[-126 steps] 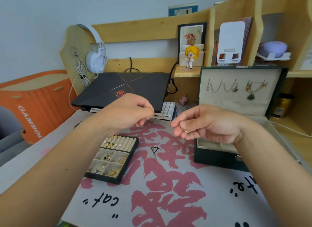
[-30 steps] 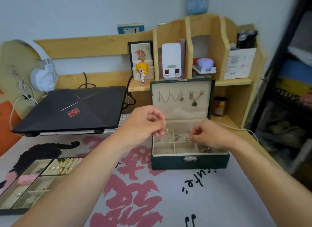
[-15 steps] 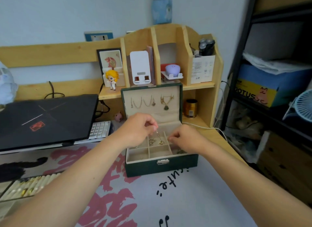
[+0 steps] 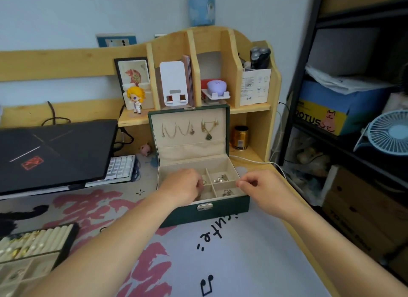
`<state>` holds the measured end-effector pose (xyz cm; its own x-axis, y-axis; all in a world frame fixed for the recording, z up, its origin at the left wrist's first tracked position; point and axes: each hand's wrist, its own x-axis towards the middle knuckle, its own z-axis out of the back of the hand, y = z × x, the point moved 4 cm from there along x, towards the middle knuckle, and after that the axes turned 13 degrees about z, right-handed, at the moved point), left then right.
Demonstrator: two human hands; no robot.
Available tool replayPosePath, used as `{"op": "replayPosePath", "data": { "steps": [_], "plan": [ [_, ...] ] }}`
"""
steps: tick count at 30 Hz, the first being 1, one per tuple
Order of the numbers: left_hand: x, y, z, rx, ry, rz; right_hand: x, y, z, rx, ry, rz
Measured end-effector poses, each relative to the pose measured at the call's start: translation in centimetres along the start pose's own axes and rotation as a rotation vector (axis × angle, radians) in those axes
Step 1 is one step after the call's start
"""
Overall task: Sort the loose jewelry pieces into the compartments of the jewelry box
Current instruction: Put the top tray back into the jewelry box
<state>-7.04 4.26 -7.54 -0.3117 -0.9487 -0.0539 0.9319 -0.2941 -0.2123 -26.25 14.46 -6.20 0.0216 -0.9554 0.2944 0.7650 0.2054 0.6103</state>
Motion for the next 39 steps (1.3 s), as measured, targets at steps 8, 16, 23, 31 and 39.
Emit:
{"op": "replayPosePath", "data": {
  "steps": [8,16,23,31,39],
  "plan": [
    [-6.1,4.9,4.3,-0.330,-0.175,0.040,0.8,8.1,-1.9,0.038,-0.001,0.128],
    [-26.4,28.0,5.4,-0.747,-0.838,0.750,-0.4,22.5,-18.1,0.251,0.437,0.231],
    [-27.7,41.3,1.8,-0.423,-0.483,1.068,0.3,25.6,-29.3,0.163,0.482,0.125],
    [-28.9,37.3,1.2,-0.519,-0.429,0.907,-0.6,24.9,-28.4,-0.039,0.379,0.111],
    [-27.1,25.6,7.3,-0.585,-0.460,0.695,-1.1,21.4,-13.3,-0.016,0.188,0.078]
  ]
}}
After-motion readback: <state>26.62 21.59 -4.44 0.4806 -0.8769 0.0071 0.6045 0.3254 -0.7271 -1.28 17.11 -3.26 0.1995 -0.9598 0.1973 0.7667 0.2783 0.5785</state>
